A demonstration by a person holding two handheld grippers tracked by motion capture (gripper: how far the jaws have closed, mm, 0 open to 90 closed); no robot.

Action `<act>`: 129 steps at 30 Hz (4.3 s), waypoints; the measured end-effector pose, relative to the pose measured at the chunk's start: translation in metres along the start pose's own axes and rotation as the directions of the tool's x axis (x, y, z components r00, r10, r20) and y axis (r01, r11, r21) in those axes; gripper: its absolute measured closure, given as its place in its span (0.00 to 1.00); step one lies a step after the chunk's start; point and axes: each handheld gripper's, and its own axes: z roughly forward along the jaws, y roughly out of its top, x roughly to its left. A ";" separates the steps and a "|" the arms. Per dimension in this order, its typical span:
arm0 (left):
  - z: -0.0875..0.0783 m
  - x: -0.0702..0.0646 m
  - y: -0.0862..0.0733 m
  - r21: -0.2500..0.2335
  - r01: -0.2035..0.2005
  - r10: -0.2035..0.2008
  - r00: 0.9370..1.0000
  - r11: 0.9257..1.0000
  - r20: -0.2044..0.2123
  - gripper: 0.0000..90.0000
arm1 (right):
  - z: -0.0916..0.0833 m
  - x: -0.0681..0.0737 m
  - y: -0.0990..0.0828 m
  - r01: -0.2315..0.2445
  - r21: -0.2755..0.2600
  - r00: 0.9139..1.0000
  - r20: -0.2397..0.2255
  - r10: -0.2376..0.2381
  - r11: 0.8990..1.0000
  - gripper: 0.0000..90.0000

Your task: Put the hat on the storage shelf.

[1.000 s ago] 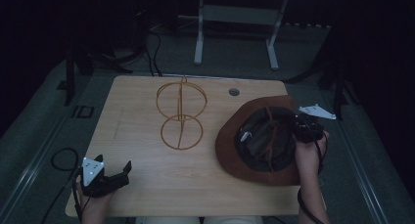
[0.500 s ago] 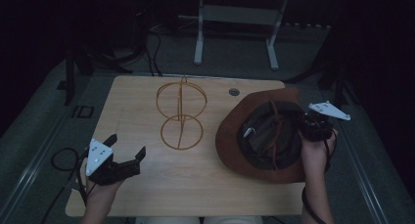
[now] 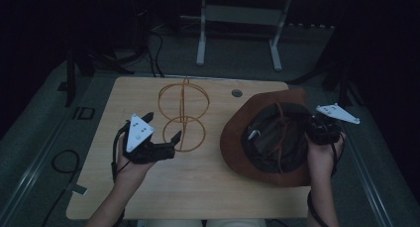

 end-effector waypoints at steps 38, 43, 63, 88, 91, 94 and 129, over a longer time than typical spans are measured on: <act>0.162 -0.134 0.042 0.141 -0.187 0.147 0.957 0.972 0.251 0.18 | -0.009 0.013 -0.001 0.016 -0.013 0.998 -0.052 -0.017 1.000 0.95; 0.176 -0.136 0.037 0.181 -0.171 0.134 0.970 0.968 0.203 0.24 | -0.011 0.017 0.000 0.026 -0.017 0.998 -0.061 -0.027 1.000 0.95; 0.191 -0.142 0.045 0.195 -0.187 0.182 0.982 0.963 0.042 0.97 | -0.016 0.027 -0.008 0.008 -0.026 0.998 -0.056 -0.009 1.000 0.94; 0.165 -0.136 0.071 0.036 -0.281 0.279 0.960 0.959 0.035 0.97 | -0.074 0.009 -0.020 -0.001 -0.129 0.979 -0.202 -0.025 0.992 0.51; 0.158 -0.128 0.070 -0.001 -0.277 0.277 0.959 0.961 0.054 0.97 | -0.082 -0.005 -0.023 0.008 -0.126 0.986 -0.165 -0.028 0.992 0.52; 0.152 -0.117 0.069 -0.034 -0.246 0.248 0.966 0.969 0.077 0.97 | -0.086 -0.021 -0.028 -0.006 -0.116 0.992 -0.128 -0.009 0.993 0.53; 0.130 -0.081 0.051 -0.376 0.098 0.198 0.715 0.921 0.671 0.97 | -0.076 0.012 -0.031 0.047 -0.190 0.875 -0.466 -0.132 0.981 0.53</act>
